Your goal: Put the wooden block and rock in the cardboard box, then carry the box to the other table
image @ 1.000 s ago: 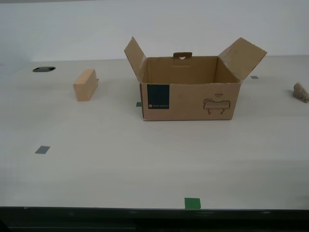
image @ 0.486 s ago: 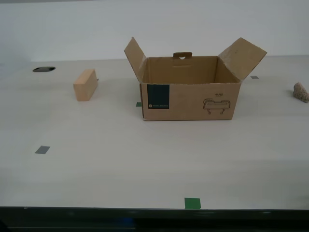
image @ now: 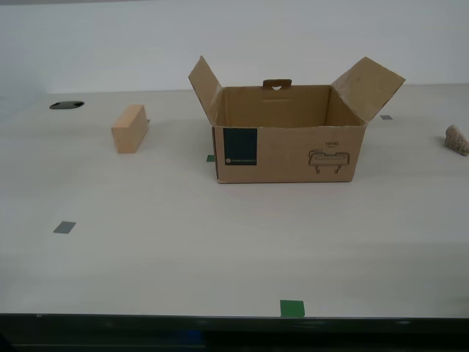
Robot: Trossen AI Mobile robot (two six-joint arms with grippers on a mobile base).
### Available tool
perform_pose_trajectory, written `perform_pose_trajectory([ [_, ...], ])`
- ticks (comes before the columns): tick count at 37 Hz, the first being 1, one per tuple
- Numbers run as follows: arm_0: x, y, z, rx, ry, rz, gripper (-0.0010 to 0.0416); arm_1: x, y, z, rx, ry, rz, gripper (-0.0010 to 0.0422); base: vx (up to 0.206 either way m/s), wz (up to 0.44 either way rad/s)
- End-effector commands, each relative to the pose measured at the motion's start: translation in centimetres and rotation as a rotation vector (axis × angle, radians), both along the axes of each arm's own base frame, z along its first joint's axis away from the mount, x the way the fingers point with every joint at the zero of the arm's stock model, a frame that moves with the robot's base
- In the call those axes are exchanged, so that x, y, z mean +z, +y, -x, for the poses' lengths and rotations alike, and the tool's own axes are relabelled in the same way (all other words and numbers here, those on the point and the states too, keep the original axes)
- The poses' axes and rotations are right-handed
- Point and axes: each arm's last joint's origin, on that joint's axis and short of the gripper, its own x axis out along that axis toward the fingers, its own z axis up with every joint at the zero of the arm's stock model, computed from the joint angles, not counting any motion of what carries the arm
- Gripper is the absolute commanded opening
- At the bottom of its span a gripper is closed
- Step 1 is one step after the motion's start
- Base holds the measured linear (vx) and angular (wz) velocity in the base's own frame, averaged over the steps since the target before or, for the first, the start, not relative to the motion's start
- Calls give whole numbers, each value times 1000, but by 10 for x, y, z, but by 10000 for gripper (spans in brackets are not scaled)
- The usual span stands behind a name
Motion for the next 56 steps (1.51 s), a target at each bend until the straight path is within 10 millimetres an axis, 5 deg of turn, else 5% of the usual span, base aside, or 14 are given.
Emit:
perform_pose_trajectory([
  [1, 1, 0, 0, -1, -4, -1, 0, 1, 0, 0, 1, -6, -1, 0, 0, 0],
  [56, 1, 0, 0, -1, -4, -1, 0, 1, 0, 0, 1, -6, -1, 0, 0, 0],
])
